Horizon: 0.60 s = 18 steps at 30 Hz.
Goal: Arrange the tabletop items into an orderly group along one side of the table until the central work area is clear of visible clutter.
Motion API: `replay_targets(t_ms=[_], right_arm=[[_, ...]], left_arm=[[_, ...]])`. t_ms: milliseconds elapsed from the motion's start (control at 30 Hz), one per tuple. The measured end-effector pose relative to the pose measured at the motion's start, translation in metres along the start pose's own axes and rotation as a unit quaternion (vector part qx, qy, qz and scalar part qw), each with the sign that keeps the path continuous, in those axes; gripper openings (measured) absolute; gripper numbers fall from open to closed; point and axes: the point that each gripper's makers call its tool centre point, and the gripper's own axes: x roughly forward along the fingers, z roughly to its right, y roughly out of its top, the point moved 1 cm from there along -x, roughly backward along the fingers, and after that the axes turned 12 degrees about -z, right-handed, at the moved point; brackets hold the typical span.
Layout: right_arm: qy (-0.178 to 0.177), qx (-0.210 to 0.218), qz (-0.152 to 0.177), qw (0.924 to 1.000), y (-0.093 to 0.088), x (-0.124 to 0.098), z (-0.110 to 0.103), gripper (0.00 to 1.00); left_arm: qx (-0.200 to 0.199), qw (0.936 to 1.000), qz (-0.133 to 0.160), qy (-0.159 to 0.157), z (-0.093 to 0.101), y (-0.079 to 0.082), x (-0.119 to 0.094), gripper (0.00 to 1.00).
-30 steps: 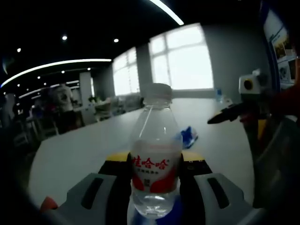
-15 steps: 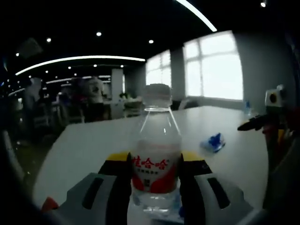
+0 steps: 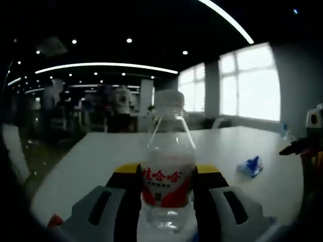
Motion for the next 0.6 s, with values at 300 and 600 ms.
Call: replay_targets(t_ms=[300,600], right_arm=[[-0.002,0.005,-0.010,0.9999,-0.005,0.002,0.006,0.88],[-0.010,0.011,-0.018,0.9997,-0.008,0.002,0.017,0.88]], left_arm=[[0.000,1.0000,-0.002,0.005,-0.012,-0.011,0.026,0.36],[-0.013,0.9996,-0.016,0.020,-0.030,-0.033,0.053,0.36]])
